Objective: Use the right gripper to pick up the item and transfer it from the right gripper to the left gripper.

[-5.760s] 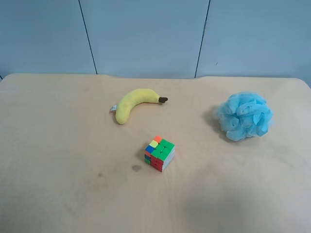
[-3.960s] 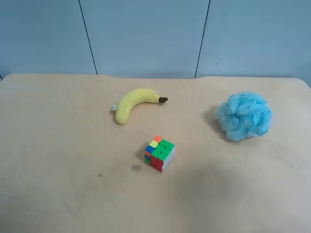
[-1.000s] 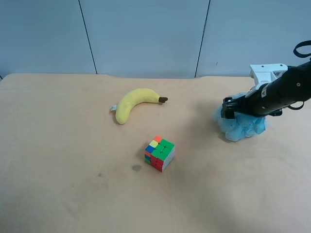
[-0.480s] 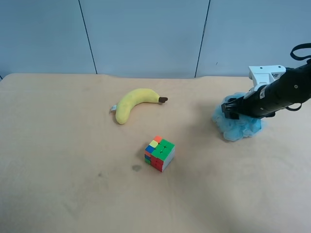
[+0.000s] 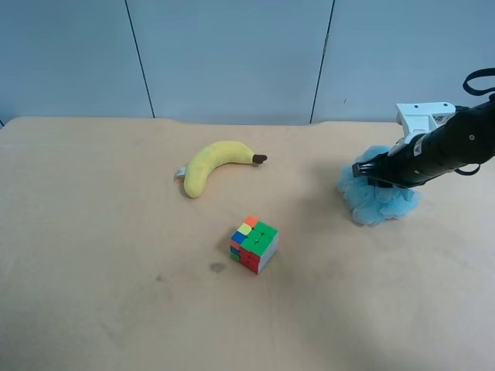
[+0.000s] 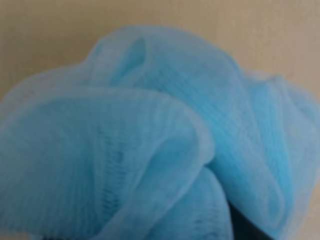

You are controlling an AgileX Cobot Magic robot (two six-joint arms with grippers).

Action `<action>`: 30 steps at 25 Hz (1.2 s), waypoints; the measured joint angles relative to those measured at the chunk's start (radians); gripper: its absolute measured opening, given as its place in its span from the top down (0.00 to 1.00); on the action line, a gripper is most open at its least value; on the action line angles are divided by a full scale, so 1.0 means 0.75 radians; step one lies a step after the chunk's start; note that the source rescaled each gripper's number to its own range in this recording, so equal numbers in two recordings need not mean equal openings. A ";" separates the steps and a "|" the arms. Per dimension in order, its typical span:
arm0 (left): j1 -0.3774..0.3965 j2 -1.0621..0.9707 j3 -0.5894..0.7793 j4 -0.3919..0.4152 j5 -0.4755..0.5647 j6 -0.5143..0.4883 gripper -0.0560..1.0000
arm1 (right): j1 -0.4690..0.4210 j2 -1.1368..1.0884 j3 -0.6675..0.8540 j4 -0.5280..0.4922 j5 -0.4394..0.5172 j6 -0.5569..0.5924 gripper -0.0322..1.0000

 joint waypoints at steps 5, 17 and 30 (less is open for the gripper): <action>0.000 0.000 0.000 0.000 0.000 0.000 0.12 | 0.000 0.000 0.000 0.011 -0.001 0.000 0.79; 0.000 0.000 0.000 0.000 0.000 0.000 0.12 | 0.000 -0.026 -0.002 0.071 -0.028 0.000 0.84; 0.000 0.000 0.000 0.000 0.000 0.000 0.12 | 0.392 -0.420 0.001 0.072 -0.040 0.006 0.91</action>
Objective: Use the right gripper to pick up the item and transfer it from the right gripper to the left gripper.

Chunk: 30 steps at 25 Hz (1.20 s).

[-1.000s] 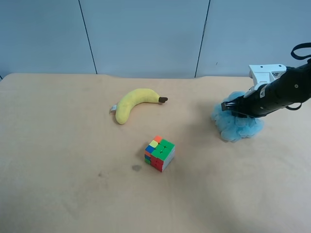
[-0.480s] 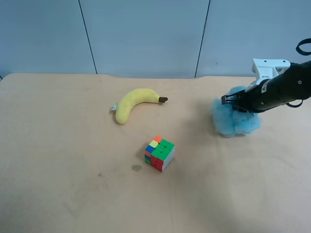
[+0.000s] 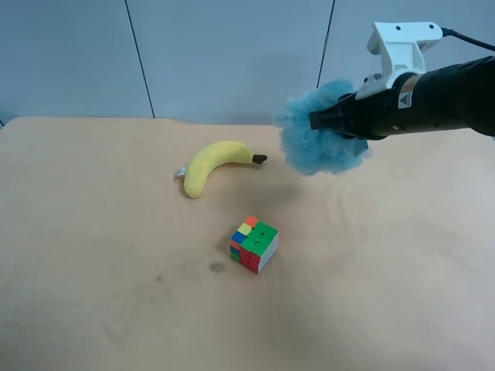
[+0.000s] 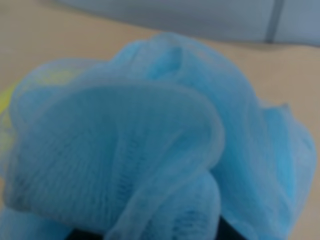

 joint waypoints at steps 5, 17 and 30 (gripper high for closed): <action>0.000 0.000 0.000 0.000 0.000 0.000 0.12 | 0.183 -0.033 0.000 0.001 0.000 0.064 0.92; 0.000 0.000 0.000 0.000 0.000 0.000 0.12 | 0.453 -0.033 0.000 -0.014 -0.295 0.262 0.94; 0.000 0.000 0.000 0.000 0.000 0.000 0.12 | 0.453 -0.033 0.000 -0.563 -0.709 0.824 0.94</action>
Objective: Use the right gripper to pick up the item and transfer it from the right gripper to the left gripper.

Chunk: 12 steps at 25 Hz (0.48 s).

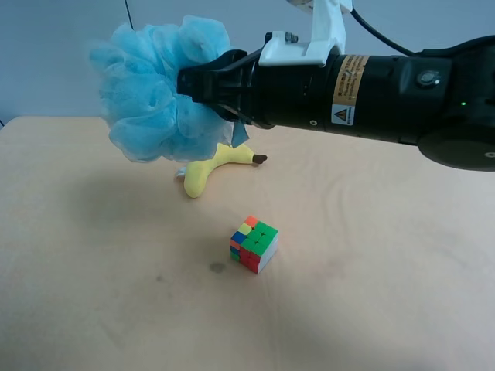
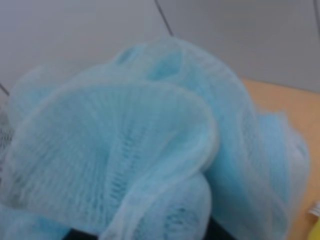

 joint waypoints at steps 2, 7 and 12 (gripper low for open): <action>0.000 0.000 0.000 0.000 0.000 0.000 0.12 | 0.000 0.000 0.000 -0.037 -0.031 0.040 0.94; 0.000 0.000 0.000 0.000 0.000 0.000 0.12 | 0.000 0.000 0.000 -0.054 -0.101 0.053 0.94; 0.000 0.000 0.000 0.000 0.000 0.000 0.12 | 0.000 0.000 0.000 -0.058 -0.117 0.053 0.94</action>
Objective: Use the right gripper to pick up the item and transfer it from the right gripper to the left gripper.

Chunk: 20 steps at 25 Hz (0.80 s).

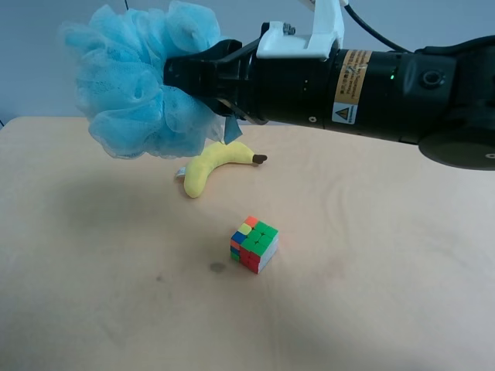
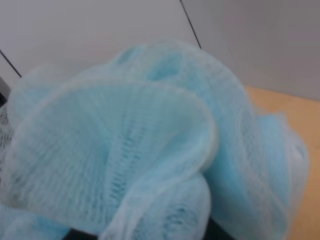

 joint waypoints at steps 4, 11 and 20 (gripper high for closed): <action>0.000 0.000 0.000 0.000 0.000 0.000 0.12 | 0.000 0.000 0.000 0.000 -0.002 0.000 0.94; 0.000 0.014 0.000 -0.030 -0.002 -0.005 0.12 | 0.000 0.000 0.000 0.000 -0.002 0.000 0.94; 0.000 0.237 -0.076 -0.105 -0.085 -0.005 0.12 | 0.000 0.000 0.000 -0.001 -0.002 0.002 0.94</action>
